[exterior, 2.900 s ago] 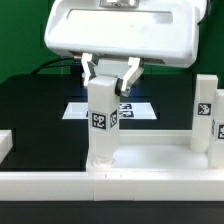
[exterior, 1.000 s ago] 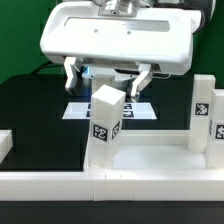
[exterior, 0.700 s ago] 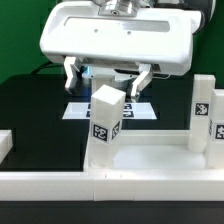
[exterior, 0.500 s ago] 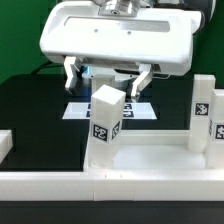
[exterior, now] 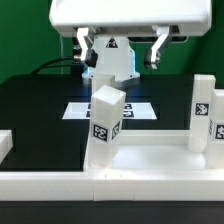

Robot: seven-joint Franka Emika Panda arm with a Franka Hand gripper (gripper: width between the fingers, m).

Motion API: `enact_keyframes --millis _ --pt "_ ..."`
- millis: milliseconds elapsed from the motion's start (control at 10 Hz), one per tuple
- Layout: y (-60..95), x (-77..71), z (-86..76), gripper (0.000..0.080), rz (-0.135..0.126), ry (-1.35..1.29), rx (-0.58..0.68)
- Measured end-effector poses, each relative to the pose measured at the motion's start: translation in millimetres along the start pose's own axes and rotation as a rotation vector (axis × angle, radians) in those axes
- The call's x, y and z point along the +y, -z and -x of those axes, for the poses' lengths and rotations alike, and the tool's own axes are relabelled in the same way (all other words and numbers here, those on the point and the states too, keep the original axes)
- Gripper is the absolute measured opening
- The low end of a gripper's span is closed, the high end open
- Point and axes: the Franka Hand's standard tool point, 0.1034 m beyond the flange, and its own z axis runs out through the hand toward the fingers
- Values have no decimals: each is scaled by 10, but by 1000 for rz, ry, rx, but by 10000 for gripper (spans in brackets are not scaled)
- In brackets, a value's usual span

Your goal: Assemble desk

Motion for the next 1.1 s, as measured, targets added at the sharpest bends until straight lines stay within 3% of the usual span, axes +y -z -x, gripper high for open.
enact_keyframes --millis 100,300,400,700,1100 --pt "-47 49 -17 648 11 12 -80" --pt "-26 132 -215 648 15 -8 -240" --pt "-10 157 -204 648 22 -20 -351" --pt "-38 192 -226 648 77 -78 -604" --pt "-242 177 -214 648 102 -117 -594"
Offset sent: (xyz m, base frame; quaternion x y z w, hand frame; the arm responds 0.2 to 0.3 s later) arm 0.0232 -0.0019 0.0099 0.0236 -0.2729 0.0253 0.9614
